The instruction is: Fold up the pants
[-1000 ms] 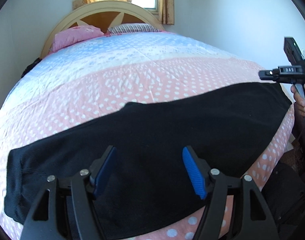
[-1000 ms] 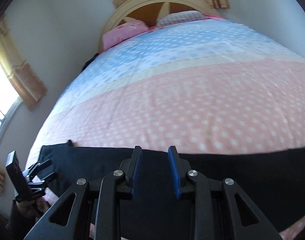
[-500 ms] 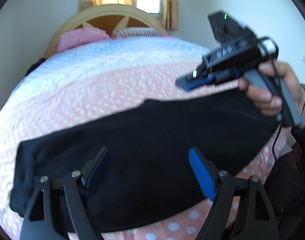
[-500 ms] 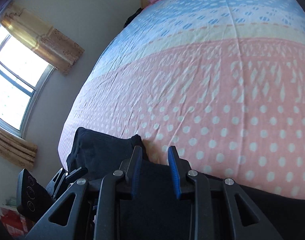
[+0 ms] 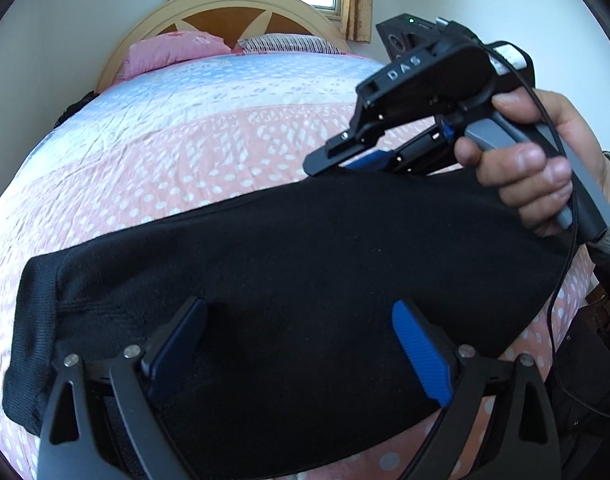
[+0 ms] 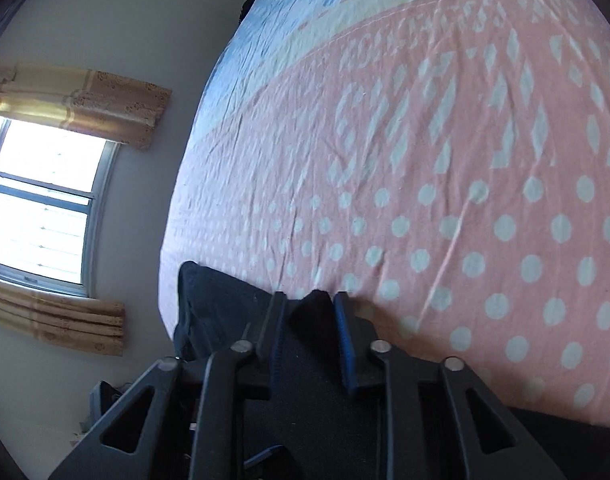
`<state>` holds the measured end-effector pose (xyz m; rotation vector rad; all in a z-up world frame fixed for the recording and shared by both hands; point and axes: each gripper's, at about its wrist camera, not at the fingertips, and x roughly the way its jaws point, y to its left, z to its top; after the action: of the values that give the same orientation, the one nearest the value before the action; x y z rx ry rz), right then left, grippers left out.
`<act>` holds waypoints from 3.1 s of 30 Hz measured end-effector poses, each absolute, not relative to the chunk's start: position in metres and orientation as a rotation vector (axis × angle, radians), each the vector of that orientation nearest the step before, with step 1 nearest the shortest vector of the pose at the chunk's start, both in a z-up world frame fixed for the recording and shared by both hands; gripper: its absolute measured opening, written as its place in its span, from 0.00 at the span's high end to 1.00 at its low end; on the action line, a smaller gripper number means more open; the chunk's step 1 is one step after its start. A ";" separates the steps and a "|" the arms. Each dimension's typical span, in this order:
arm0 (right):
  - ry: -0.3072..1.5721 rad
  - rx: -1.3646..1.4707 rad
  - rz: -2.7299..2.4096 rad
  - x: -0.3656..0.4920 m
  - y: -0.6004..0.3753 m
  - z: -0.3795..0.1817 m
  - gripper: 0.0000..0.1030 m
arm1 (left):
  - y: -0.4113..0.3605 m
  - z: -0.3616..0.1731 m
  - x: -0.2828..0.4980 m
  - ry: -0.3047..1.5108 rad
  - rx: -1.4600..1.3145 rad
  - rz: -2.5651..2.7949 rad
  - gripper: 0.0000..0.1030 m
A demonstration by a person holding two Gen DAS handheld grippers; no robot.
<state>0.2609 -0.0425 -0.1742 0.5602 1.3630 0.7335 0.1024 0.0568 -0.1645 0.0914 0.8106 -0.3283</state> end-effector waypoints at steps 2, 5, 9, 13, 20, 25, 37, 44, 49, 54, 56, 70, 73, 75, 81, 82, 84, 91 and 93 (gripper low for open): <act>1.314 0.550 0.725 0.257 -0.040 -0.163 0.92 | 0.056 -0.165 0.103 0.815 0.096 -0.323 0.05; 1.242 0.543 0.700 0.257 -0.042 -0.146 0.96 | 0.054 -0.167 0.113 0.817 0.095 -0.321 0.03; 1.262 0.503 0.635 0.265 -0.041 -0.154 0.96 | 0.052 -0.168 0.119 0.813 0.096 -0.319 0.03; 1.288 0.488 0.605 0.268 -0.041 -0.174 0.96 | 0.050 -0.170 0.113 0.812 0.095 -0.319 0.02; 1.187 0.367 0.592 0.244 -0.051 -0.141 0.60 | 0.051 -0.173 0.119 0.808 0.097 -0.316 0.01; 1.074 0.186 0.577 0.191 -0.078 -0.110 0.52 | 0.053 -0.174 0.122 0.806 0.094 -0.317 0.00; 0.967 0.250 0.593 0.133 -0.141 -0.112 0.52 | 0.049 -0.171 0.119 0.795 0.105 -0.258 0.00; 0.841 0.303 0.245 0.084 -0.323 -0.091 0.52 | 0.053 -0.162 0.118 0.751 0.029 -0.220 0.00; 0.767 0.411 -0.084 0.036 -0.463 -0.083 0.52 | 0.046 -0.151 0.116 0.702 -0.010 -0.209 0.00; 0.739 0.502 -0.256 0.005 -0.543 -0.084 0.52 | 0.030 -0.136 0.117 0.677 -0.028 -0.211 0.00; 0.761 0.535 -0.288 0.001 -0.562 -0.092 0.52 | 0.021 -0.132 0.119 0.679 -0.026 -0.212 0.00; 0.839 0.644 -0.149 -0.002 -0.590 -0.126 0.53 | -0.023 -0.135 0.108 0.713 0.019 -0.295 0.00; 0.856 0.646 -0.111 0.001 -0.584 -0.127 0.61 | -0.021 -0.137 0.107 0.718 0.009 -0.298 0.00; 0.857 0.633 -0.115 0.005 -0.581 -0.130 0.62 | -0.020 -0.138 0.106 0.721 -0.002 -0.298 0.00; 0.823 0.713 -0.091 0.004 -0.594 -0.141 0.78 | -0.020 -0.141 0.107 0.743 -0.024 -0.302 0.00; 0.818 0.729 -0.081 0.003 -0.596 -0.142 0.80 | -0.021 -0.141 0.107 0.745 -0.027 -0.305 0.00; 0.804 0.759 -0.056 0.001 -0.598 -0.141 0.86 | -0.022 -0.141 0.105 0.744 -0.029 -0.311 0.00; 0.702 0.700 -0.024 -0.007 -0.567 -0.092 0.88 | -0.023 -0.137 0.105 0.740 -0.020 -0.311 0.00; 0.671 0.630 -0.013 -0.006 -0.544 -0.069 0.88 | -0.022 -0.137 0.107 0.747 -0.022 -0.306 0.00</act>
<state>-0.0065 -0.5441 -0.0690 0.6301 0.6712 -0.0130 0.1071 -0.0223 -0.1365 -0.0224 0.7469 -0.3057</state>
